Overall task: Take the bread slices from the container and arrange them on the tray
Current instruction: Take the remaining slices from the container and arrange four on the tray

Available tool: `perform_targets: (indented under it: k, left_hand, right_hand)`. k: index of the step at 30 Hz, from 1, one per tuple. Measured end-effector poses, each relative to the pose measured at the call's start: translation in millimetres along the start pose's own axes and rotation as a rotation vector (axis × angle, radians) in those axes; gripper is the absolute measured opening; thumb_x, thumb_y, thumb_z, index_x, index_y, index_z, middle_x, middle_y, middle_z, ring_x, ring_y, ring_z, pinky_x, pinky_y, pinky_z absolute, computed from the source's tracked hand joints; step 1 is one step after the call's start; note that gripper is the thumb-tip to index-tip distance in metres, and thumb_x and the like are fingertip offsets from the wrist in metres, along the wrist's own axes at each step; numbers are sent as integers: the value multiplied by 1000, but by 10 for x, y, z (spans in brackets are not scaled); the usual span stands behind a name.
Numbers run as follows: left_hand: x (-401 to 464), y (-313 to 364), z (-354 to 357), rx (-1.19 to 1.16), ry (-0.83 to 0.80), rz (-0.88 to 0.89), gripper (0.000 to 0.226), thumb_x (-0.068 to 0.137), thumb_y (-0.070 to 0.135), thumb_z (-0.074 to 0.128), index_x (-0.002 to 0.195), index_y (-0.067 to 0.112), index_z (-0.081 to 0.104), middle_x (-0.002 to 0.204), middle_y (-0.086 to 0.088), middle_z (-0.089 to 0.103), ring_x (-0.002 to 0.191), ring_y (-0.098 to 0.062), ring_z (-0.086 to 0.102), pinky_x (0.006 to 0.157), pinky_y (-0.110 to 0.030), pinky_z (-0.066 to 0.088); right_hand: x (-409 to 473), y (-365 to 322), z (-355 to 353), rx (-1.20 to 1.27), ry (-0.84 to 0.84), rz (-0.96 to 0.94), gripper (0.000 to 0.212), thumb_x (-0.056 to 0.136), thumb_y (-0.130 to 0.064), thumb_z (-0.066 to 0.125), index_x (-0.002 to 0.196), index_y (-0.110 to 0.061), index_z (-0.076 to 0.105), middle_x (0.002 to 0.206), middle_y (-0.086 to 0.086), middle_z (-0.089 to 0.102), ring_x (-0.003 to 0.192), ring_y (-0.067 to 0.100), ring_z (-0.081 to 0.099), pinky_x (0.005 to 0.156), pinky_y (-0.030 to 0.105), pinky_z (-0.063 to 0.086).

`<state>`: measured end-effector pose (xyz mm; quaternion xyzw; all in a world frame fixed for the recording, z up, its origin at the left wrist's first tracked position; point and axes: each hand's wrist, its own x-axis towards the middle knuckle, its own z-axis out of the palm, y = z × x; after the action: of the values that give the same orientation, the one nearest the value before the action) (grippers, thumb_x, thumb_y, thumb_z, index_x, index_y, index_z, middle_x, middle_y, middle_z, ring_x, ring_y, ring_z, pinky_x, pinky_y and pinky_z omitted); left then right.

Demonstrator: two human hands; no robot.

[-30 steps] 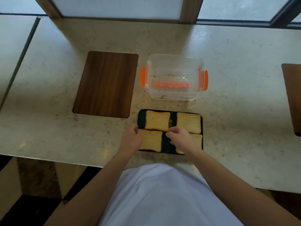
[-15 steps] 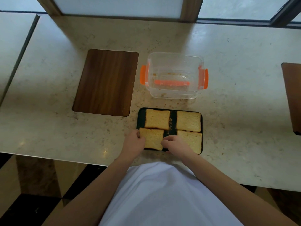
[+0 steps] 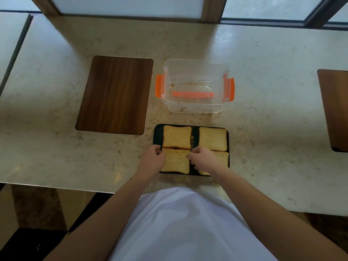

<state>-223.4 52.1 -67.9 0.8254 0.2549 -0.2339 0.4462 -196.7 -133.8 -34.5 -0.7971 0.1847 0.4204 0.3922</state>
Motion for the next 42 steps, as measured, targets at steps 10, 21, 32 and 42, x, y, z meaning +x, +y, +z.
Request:
perform_targets:
  k: [10, 21, 32, 42]
  left_hand:
    - [174, 236, -26, -101, -80, -55, 46, 96, 35, 55, 138, 16, 52, 126, -3, 62, 103, -17, 61, 95, -46, 52]
    - [193, 221, -175, -80, -137, -127, 39, 95, 33, 53, 130, 16, 56, 113, 3, 59, 103, -17, 59, 96, -47, 52]
    - [230, 196, -263, -52, -135, -112, 33, 93, 32, 54, 114, 10, 67, 106, -11, 70, 102, -24, 65, 97, -49, 52]
    - [145, 410, 11, -17, -141, 42, 42, 95, 32, 52, 135, 17, 56, 126, -1, 63, 110, -18, 61, 98, -41, 51]
  right_hand:
    - [116, -226, -51, 130, 4, 34, 27, 95, -24, 57, 116, -7, 62, 131, 24, 61, 118, 37, 61, 98, 53, 54]
    - [230, -285, 45, 148, -12, 22, 46, 92, -23, 58, 131, 2, 57, 133, 27, 61, 118, 39, 60, 98, 54, 54]
    - [279, -284, 98, 169, -35, 11, 49, 94, -20, 56, 137, 3, 53, 133, 29, 59, 118, 41, 59, 98, 50, 55]
    - [204, 360, -526, 80, 343, -76, 53, 96, -23, 55, 147, -9, 48, 144, 11, 55, 118, 22, 56, 93, 35, 48]
